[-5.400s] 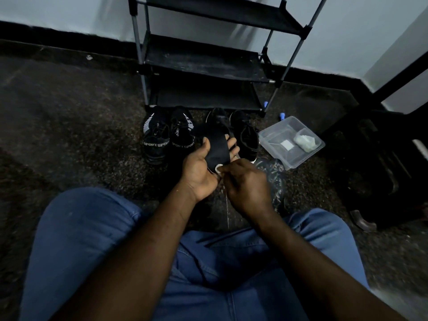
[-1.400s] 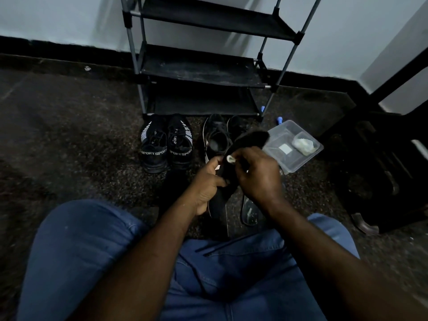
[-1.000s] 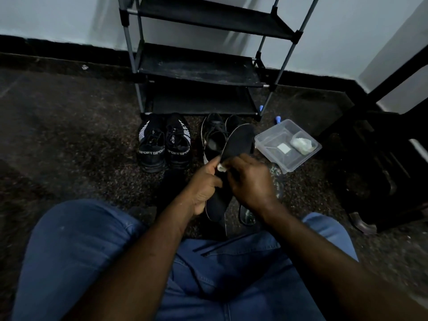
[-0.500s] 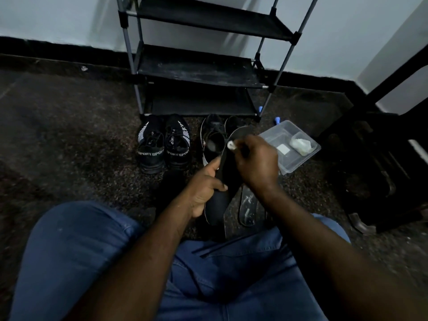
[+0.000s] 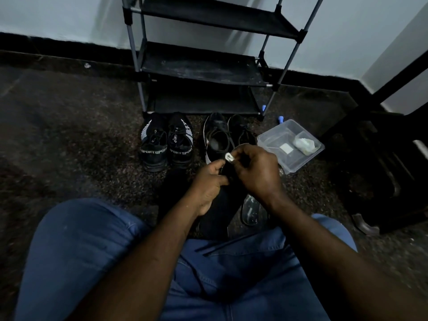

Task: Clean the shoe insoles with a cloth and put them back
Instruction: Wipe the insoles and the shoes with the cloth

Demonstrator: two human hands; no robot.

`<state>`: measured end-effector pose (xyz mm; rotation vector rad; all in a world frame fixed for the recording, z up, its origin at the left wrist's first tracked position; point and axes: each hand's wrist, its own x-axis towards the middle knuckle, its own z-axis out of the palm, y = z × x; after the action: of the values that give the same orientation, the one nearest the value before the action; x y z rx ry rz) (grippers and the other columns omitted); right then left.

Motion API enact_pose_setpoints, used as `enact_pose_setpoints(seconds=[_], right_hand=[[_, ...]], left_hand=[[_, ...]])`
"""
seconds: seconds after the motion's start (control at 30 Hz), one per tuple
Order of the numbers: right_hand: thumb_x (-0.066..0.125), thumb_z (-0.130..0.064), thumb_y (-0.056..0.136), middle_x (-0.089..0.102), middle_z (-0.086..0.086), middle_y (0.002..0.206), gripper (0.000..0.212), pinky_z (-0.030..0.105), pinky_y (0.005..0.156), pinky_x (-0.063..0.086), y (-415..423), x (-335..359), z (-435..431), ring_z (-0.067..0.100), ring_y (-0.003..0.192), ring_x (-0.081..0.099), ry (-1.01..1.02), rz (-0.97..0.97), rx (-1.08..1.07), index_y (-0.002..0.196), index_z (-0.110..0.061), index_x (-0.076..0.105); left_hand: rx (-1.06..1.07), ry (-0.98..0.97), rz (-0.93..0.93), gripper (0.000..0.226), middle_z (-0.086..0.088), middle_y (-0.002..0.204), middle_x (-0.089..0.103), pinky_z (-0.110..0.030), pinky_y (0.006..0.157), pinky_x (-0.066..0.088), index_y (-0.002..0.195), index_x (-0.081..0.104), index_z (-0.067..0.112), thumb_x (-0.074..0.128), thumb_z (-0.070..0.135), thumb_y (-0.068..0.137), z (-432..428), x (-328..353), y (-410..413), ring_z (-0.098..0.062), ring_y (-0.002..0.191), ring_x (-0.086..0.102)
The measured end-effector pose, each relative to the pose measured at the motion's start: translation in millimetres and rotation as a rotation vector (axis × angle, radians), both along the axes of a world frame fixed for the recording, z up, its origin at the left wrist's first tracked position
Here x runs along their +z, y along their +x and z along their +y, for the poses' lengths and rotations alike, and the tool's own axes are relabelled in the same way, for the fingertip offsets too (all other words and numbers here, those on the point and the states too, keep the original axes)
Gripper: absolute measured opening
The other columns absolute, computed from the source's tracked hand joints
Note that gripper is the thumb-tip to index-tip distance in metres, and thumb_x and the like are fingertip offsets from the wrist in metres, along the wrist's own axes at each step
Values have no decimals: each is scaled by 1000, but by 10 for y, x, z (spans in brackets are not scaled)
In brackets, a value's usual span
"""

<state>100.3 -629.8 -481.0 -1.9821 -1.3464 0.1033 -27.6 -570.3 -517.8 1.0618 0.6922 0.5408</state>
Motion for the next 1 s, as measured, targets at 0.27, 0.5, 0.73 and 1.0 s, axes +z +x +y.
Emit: enact_pose_setpoints(seconds=[0.27,0.5,0.73,1.0], right_hand=[[71,-16,88,73,-2,92,12,38,71,57,52,-41,72,16,80,68,2,-173,-43,99,-21,73],[73,-13,85,73,1,91,15,25,68,51,-147,-98,-19,16,78,67,-36,-216,104,99,-19,75],[82,-22,84,76,-6,76,6,30,69,58,381,-74,7,8,69,71,1,370,-308,85,-23,76],[69,4,89,64,6,67,13,21,55,42,331,-361,-267,10,57,51,109,986,-278,84,-7,72]], left_hand=[[34,42,10,44,-10,111,76,-23,85,56,122,69,1,56,-20,87,22,4,8,-17,101,72],[34,51,86,56,-1,97,76,-18,74,54,107,72,12,40,-27,82,67,-64,-16,-11,90,71],[26,-33,60,40,-10,102,77,-29,74,60,112,71,7,53,-20,89,48,-141,7,-21,92,72],[117,-138,212,36,-11,103,76,-38,77,61,108,71,9,56,-17,87,128,-376,37,-28,95,73]])
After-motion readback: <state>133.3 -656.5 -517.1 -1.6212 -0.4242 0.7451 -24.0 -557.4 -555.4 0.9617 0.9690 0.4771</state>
